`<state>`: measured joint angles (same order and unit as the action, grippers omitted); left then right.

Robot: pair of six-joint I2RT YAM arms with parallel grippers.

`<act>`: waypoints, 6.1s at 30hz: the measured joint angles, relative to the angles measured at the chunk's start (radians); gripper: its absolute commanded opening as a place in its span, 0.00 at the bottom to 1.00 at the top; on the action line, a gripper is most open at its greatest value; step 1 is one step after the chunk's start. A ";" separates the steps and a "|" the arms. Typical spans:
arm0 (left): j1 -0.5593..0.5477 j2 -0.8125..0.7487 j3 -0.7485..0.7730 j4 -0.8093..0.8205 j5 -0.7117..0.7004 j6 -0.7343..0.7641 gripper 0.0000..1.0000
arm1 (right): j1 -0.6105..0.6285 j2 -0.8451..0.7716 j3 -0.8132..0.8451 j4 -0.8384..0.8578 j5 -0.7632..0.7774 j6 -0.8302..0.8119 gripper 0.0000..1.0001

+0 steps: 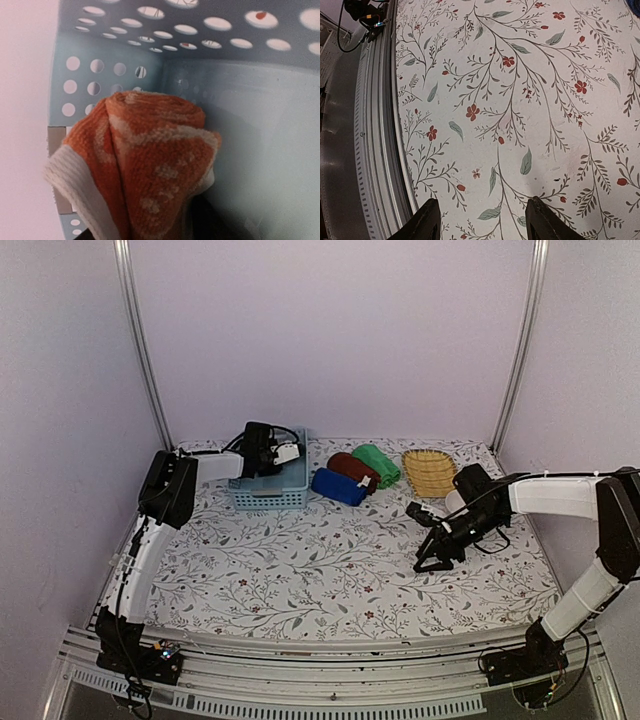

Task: Roll the towels
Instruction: Place the towel in the storage box, then pick up the towel from the towel pile, then place the towel at the center of the board, then pick up the towel from the center of the board.

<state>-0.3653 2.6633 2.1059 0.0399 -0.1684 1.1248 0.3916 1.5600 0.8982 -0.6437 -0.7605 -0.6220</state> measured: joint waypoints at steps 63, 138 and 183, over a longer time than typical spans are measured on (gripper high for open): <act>-0.373 -0.856 -0.702 -0.019 -0.209 -0.354 0.58 | -0.035 -0.183 0.161 -0.052 0.065 0.031 0.63; -0.639 -1.169 -1.371 0.276 -0.105 -1.406 0.58 | 0.071 -0.007 1.049 0.164 0.023 0.394 0.02; -0.932 -0.912 -1.265 0.055 0.077 -1.360 0.42 | 0.266 0.407 0.411 0.113 0.296 0.175 0.44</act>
<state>-1.2968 1.7515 0.8410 0.0952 -0.0917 -0.2352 0.6571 1.9667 1.3094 -0.5304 -0.4641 -0.4465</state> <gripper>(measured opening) 0.542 0.470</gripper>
